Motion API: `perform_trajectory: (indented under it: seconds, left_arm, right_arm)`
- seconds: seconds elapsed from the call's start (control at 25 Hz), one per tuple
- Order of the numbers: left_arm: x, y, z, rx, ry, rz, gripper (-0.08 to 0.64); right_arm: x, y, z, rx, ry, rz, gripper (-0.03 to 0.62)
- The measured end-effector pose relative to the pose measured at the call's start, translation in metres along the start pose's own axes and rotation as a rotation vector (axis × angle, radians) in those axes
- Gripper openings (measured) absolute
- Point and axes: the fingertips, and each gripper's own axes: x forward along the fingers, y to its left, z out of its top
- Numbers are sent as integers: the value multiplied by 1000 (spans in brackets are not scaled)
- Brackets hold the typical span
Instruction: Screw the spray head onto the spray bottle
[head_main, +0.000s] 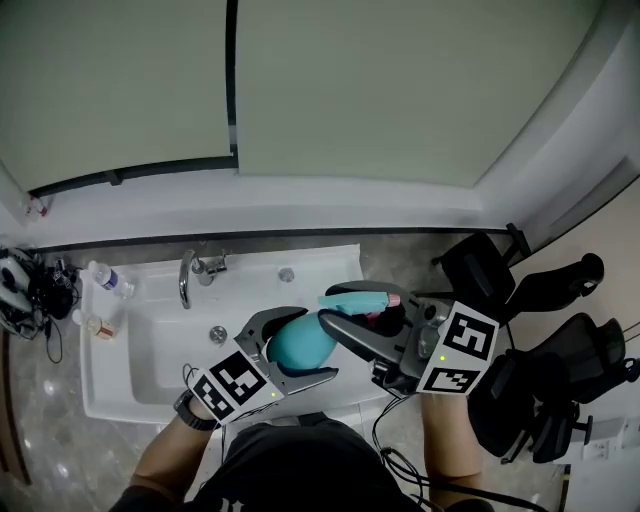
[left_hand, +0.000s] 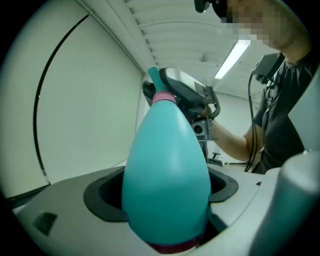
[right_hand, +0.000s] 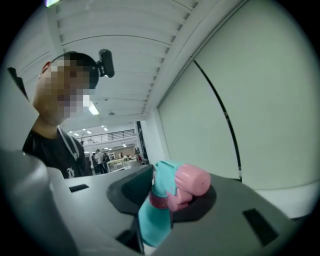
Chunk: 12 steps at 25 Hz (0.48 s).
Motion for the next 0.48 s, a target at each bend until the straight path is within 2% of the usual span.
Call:
perform_trajectory:
  seconds: [0.2,0.4,0.48]
  left_arm:
    - [5,32,-24,77,139,216,430]
    - [6,61,-33,193,220,458,430]
    - [7,68,-38,217,241,497,430]
  right_arm:
    - [2,-32,-17,147,-51,-143,118]
    - [0,-58,-27,269,-130,-290,118]
    - [-2,-69,-32,330,-161,-358,118]
